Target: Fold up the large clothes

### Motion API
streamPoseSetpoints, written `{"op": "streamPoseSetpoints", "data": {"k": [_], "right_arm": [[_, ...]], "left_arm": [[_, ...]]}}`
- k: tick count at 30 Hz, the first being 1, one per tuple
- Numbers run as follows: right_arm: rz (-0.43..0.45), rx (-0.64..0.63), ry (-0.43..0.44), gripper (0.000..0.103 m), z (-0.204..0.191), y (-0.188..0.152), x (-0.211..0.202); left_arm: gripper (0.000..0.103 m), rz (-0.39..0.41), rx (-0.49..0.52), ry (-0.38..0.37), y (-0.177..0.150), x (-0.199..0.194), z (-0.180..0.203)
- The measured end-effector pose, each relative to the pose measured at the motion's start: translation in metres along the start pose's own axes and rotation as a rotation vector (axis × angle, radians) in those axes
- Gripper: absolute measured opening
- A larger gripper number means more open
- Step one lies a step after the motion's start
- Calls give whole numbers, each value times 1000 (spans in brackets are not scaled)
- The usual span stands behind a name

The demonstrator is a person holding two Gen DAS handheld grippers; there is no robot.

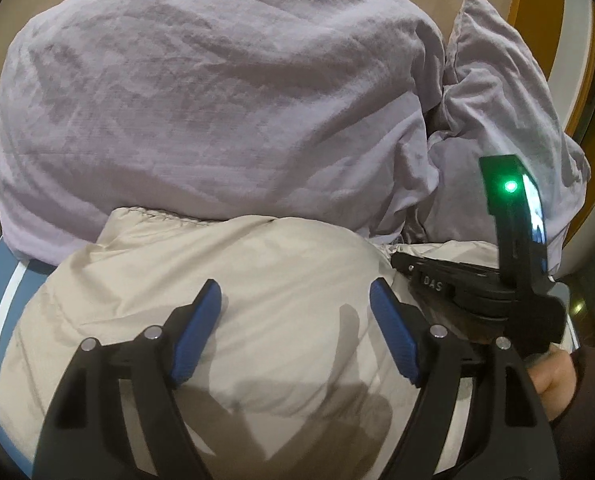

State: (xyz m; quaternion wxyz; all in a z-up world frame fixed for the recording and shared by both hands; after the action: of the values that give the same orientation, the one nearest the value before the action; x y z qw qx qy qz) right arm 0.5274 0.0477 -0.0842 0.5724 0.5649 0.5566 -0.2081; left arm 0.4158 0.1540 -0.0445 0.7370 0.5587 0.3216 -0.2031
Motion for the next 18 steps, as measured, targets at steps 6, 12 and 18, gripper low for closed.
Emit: {"op": "streamPoseSetpoints", "data": {"k": [6, 12, 18], "right_arm": [[32, 22, 26, 68, 20, 0, -39], [144, -29, -43, 71, 38, -20, -83], [129, -19, -182, 71, 64, -35, -71]], "left_arm": [[77, -35, 40, 67, -9, 27, -2], [81, -50, 27, 105, -18, 47, -14], [84, -59, 27, 119, -15, 60, -18]]}}
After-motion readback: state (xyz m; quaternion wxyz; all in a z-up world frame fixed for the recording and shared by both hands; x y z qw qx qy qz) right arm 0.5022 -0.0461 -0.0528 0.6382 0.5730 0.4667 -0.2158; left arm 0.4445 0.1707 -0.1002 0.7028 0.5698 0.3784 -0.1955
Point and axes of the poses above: each gripper's, at about its wrist camera, not at the fingertips, and x roughly the way its jaws point, z to its right, y to its top, the point moved 5 cm from there along x, roughly the way its jaws point, and after that the axes turned 1 degree about -z, right-handed, at the moved point
